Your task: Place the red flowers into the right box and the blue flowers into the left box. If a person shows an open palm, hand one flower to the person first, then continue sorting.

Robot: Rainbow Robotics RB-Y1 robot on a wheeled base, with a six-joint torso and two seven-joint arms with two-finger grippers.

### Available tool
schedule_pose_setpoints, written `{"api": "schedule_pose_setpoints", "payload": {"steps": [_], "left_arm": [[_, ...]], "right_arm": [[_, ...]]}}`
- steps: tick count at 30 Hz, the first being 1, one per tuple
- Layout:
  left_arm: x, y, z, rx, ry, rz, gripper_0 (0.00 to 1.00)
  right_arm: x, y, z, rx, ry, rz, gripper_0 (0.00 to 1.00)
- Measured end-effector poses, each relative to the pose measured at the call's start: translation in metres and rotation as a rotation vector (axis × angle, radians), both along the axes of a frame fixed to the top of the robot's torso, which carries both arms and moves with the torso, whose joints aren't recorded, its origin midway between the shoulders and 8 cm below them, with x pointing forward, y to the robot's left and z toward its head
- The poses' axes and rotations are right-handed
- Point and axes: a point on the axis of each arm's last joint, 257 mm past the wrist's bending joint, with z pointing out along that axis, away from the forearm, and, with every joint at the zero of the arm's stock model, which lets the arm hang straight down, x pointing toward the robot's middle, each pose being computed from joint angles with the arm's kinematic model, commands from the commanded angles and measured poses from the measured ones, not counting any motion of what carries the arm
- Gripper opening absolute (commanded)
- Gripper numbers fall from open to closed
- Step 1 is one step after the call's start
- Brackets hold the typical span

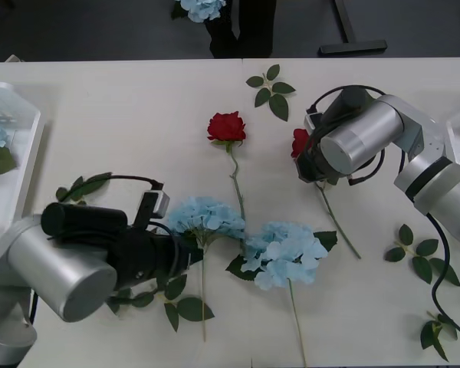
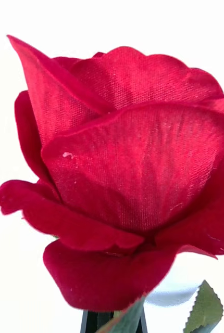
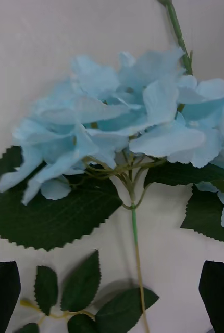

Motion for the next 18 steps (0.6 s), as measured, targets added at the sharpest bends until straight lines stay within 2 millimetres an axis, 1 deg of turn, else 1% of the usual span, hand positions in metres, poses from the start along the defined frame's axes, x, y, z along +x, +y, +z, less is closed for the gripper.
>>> {"api": "schedule_pose_setpoints", "payload": {"steps": [3, 6, 9, 10, 11, 13, 14, 16, 18], "left_arm": [[-0.005, -0.014, -0.005, -0.018, 0.018, 0.046, 1.0], [-0.007, -0.023, -0.011, -0.008, 0.016, 0.048, 1.0], [-0.004, -0.03, -0.021, 0.011, 0.008, 0.052, 1.0], [-0.001, -0.032, -0.025, 0.018, 0.006, 0.054, 1.0], [0.001, -0.033, -0.03, 0.025, 0.006, 0.057, 1.0], [0.007, -0.035, -0.037, 0.043, -0.001, 0.062, 1.0], [0.011, -0.035, -0.04, 0.051, -0.004, 0.066, 1.0], [0.018, -0.036, -0.044, 0.056, -0.01, 0.072, 1.0], [0.027, -0.039, -0.048, 0.059, -0.015, 0.078, 1.0]], "right_arm": [[0.0, 0.0, 0.0, 0.006, -0.002, -0.012, 0.0], [0.001, 0.001, 0.0, 0.007, -0.003, -0.012, 0.0], [0.002, 0.0, 0.001, 0.011, -0.007, -0.013, 0.0], [0.002, 0.0, 0.002, 0.013, -0.008, -0.016, 0.08], [0.003, 0.0, 0.003, 0.016, -0.01, -0.018, 0.41], [0.004, -0.001, 0.005, 0.022, -0.012, -0.023, 0.63], [0.005, -0.001, 0.006, 0.024, -0.013, -0.025, 0.69], [0.005, -0.001, 0.005, 0.027, -0.012, -0.026, 0.79], [0.005, 0.0, 0.006, 0.029, -0.012, -0.024, 0.81]]}}
